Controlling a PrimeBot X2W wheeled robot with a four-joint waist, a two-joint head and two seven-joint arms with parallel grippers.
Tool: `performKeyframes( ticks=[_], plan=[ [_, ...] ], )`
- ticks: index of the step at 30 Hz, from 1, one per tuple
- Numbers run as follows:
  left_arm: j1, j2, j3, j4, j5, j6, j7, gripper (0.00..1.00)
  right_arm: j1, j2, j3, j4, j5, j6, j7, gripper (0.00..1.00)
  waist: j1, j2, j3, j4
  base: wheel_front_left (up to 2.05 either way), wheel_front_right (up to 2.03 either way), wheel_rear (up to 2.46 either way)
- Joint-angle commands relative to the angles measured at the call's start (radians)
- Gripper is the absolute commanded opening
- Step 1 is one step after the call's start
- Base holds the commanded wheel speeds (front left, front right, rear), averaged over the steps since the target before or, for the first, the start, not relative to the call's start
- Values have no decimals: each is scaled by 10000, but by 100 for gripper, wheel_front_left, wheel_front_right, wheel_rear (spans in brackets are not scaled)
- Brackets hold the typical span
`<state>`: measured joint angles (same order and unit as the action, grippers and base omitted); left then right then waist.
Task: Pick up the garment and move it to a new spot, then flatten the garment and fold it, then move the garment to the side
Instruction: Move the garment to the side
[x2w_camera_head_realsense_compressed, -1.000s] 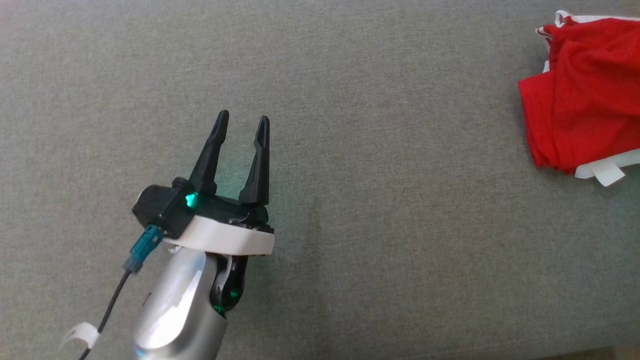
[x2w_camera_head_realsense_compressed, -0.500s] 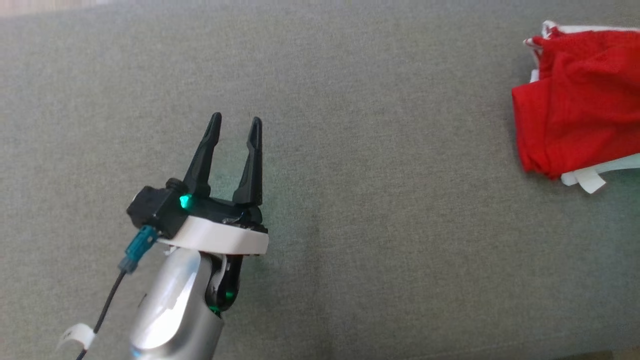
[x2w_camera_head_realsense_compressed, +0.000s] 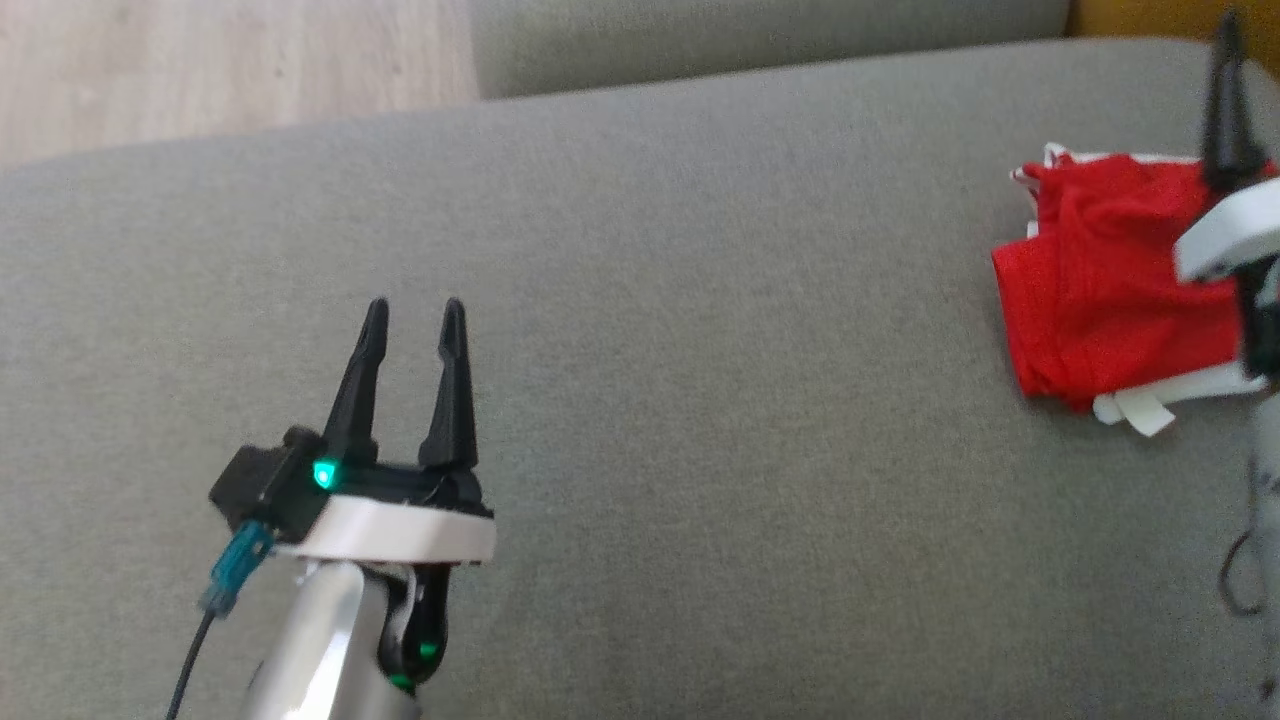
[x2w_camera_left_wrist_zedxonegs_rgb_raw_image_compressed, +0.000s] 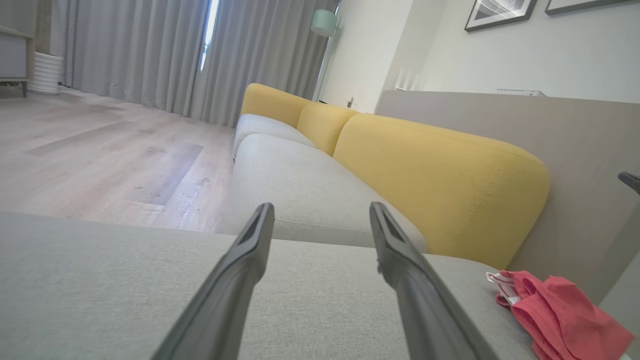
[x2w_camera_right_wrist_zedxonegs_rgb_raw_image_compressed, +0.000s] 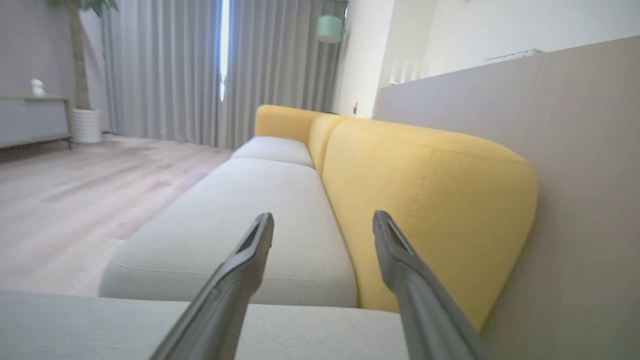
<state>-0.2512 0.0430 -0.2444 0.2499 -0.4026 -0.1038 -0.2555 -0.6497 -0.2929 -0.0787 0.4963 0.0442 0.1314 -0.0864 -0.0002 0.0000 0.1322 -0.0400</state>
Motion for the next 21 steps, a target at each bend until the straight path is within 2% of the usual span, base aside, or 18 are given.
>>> performKeyframes(
  ticks=[1, 7, 12, 15, 21],
  plan=[
    [-109, 72, 405, -384, -11, 47, -63, 100, 168, 86, 158, -459, 107, -7, 9, 100, 2, 0, -407, 223, 0, 0, 0],
    [570, 72, 814, -509, -29, 67, -63, 100, 1397, 1301, 250, -1921, 751, -7, 47, 100, 2, 0, -1062, 494, 0, 0, 0],
    [1032, 72, 967, -473, 7, 28, -63, 100, 2695, 2194, 282, -2553, 1170, -7, -296, 100, 2, 0, -1363, 595, 0, 0, 0],
    [1329, 72, 1078, -375, 26, 19, -63, 100, 3703, 2410, 216, -2522, 1855, -7, -629, 100, 2, 0, -1495, 611, 0, 0, 0],
    [1627, 72, 1131, -169, 20, 37, -63, 100, 4801, 2423, 1006, -1642, 2738, -7, -1349, 100, 2, 0, -1616, 559, 0, 0, 0]
  ],
)
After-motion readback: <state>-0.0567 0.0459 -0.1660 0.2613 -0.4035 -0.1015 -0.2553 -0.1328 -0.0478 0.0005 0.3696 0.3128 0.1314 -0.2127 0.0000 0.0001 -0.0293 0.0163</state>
